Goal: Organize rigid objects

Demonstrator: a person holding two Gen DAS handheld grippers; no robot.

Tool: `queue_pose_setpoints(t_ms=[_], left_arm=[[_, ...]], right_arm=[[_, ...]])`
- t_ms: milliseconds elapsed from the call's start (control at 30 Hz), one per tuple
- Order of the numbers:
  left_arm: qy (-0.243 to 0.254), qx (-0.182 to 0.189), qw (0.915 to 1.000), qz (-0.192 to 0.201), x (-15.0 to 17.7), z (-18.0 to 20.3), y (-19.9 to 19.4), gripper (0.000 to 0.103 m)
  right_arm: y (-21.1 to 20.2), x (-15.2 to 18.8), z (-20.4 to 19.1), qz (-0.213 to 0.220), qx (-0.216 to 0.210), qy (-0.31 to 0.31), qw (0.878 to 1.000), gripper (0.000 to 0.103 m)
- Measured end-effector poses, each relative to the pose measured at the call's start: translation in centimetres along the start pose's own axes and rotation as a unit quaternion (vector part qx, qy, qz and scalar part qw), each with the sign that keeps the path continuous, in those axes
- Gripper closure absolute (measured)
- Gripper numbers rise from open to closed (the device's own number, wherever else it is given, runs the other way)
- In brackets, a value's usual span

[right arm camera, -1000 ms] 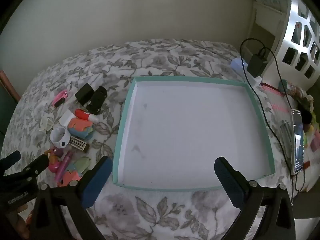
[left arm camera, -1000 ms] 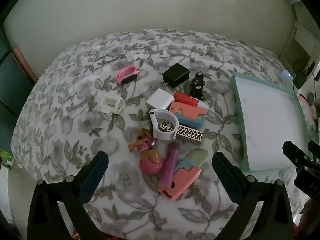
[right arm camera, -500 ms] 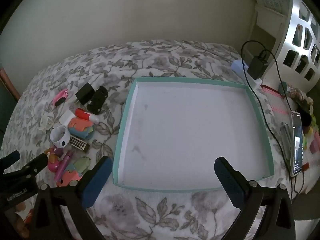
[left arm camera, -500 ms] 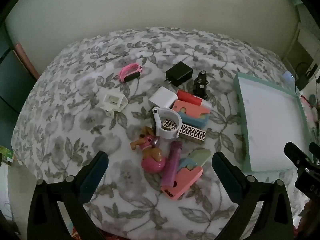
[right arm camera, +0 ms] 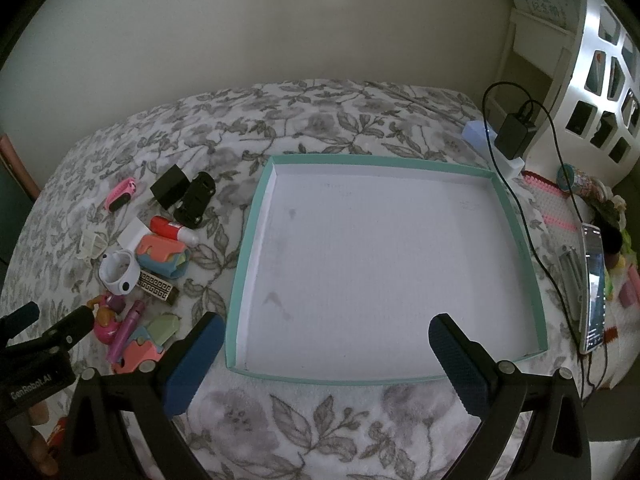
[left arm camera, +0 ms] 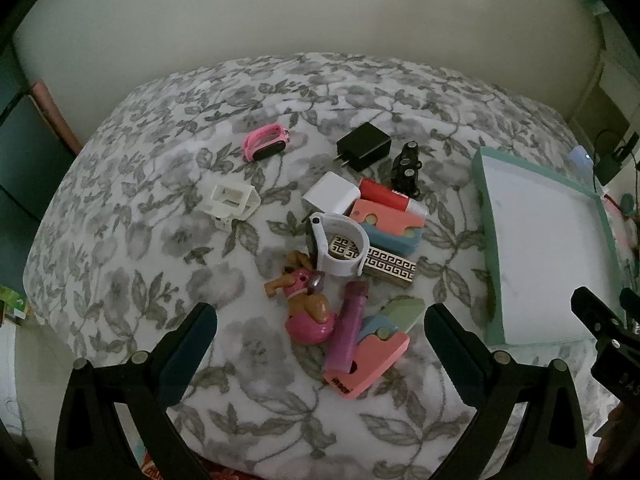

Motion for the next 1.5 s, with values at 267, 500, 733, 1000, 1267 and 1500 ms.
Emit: queue_pose_setpoints(t_ms=[267, 500, 733, 1000, 1267, 1500], left_arm=[[-0.015, 0.007, 0.9998, -0.007, 0.21, -0.48, 0.24, 0.000], [-0.011, 0.005, 0.9999, -0.007, 0.09, -0.33, 0.26, 0.000], [-0.011, 0.005, 0.9999, -0.007, 0.13, -0.42, 0.18, 0.000], [-0.012, 0.005, 0.9999, -0.008, 0.23, -0.41, 0.18, 0.000], [-0.016, 0.004, 0.9998, -0.010, 0.31, -0.76, 0.32, 0.000], [-0.017, 0.005, 0.9998, -0.010, 0.31, -0.76, 0.38, 0.000]], right_arm=[[0.00, 0.01, -0.01, 0.000, 0.001, 0.000, 1.000, 0.000], [-0.01, 0.01, -0.01, 0.000, 0.002, 0.000, 1.000, 0.000], [0.00, 0.01, 0.00, -0.001, 0.002, -0.001, 1.000, 0.000], [0.01, 0.01, 0.02, -0.001, 0.002, -0.001, 1.000, 0.000], [0.03, 0.03, 0.04, -0.001, 0.002, -0.001, 1.000, 0.000], [0.09, 0.08, -0.01, -0.002, 0.003, -0.001, 1.000, 0.000]])
Point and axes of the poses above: each gripper's, at about its wrist camera, not at the fingertips, and y roughly the way its jaws point, z to its right, x to its underside, the point moved 7 cm from there along y, roughly the way its jaws point, and after that the axes turned 10 degrees about y, right-handed, at the moved point
